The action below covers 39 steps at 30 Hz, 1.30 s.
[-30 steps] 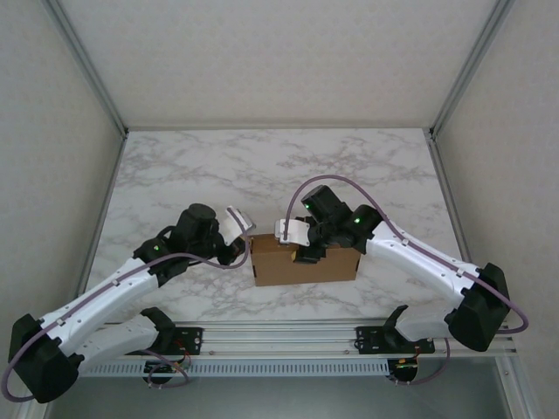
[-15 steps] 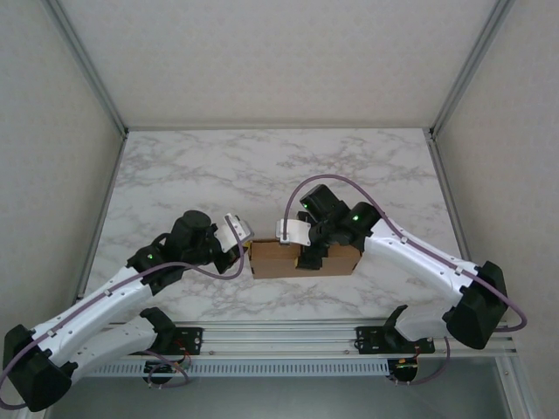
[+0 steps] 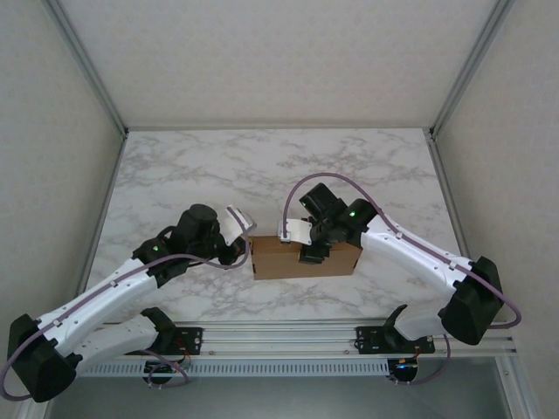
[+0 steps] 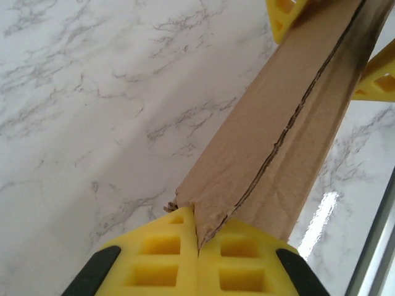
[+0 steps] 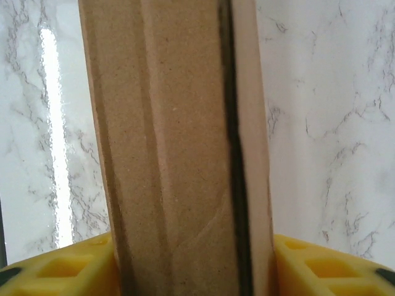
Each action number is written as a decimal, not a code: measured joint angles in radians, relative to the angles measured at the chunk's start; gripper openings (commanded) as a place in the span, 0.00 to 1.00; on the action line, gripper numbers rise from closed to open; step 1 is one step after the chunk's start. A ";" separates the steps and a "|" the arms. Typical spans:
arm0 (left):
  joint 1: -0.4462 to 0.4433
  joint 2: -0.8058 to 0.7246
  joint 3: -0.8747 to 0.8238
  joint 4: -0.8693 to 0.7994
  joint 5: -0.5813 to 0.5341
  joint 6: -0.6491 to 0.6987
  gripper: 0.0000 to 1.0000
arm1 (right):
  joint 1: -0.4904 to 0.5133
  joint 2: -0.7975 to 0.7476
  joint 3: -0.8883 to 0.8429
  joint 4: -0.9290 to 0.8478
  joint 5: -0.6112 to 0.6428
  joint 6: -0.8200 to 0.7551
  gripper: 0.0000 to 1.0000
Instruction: Fold the paper box
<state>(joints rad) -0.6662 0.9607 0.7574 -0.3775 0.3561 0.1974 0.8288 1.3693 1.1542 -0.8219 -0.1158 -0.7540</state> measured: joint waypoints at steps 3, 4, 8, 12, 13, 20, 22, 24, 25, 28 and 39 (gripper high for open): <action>0.000 0.001 0.006 -0.010 0.008 -0.055 0.00 | 0.000 0.000 0.003 -0.007 -0.001 -0.001 0.49; 0.000 -0.002 0.006 -0.010 0.008 -0.076 0.00 | 0.000 0.000 0.003 -0.007 -0.001 -0.001 0.49; 0.000 -0.019 0.008 -0.010 0.009 -0.160 0.00 | 0.008 -0.008 0.003 -0.004 0.000 0.000 0.48; 0.000 -0.022 0.024 -0.020 0.011 -0.252 0.00 | 0.014 -0.018 0.003 0.003 0.002 0.000 0.48; 0.000 -0.018 0.032 -0.025 0.011 -0.274 0.00 | 0.016 -0.019 0.002 0.007 0.005 0.000 0.48; -0.003 0.064 0.094 -0.067 -0.004 -0.389 0.03 | 0.021 -0.024 -0.012 0.018 0.045 0.011 0.47; -0.006 0.073 0.100 -0.074 -0.008 -0.414 0.04 | 0.024 -0.024 -0.015 0.019 0.053 0.011 0.46; -0.007 0.074 0.101 -0.077 -0.009 -0.437 0.04 | 0.028 -0.024 -0.015 0.019 0.057 0.011 0.46; -0.007 0.074 0.101 -0.077 -0.008 -0.449 0.04 | 0.031 -0.024 -0.015 0.019 0.062 0.011 0.46; -0.009 0.076 0.101 -0.076 -0.009 -0.486 0.04 | 0.032 -0.024 -0.016 0.019 0.068 0.011 0.46; -0.050 0.083 0.101 -0.053 -0.037 -0.616 0.28 | 0.033 -0.024 -0.019 0.022 0.080 0.018 0.45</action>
<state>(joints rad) -0.7166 1.0439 0.8585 -0.4309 0.3191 -0.4183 0.8619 1.3457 1.1347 -0.8001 -0.0357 -0.7361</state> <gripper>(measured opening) 0.263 0.447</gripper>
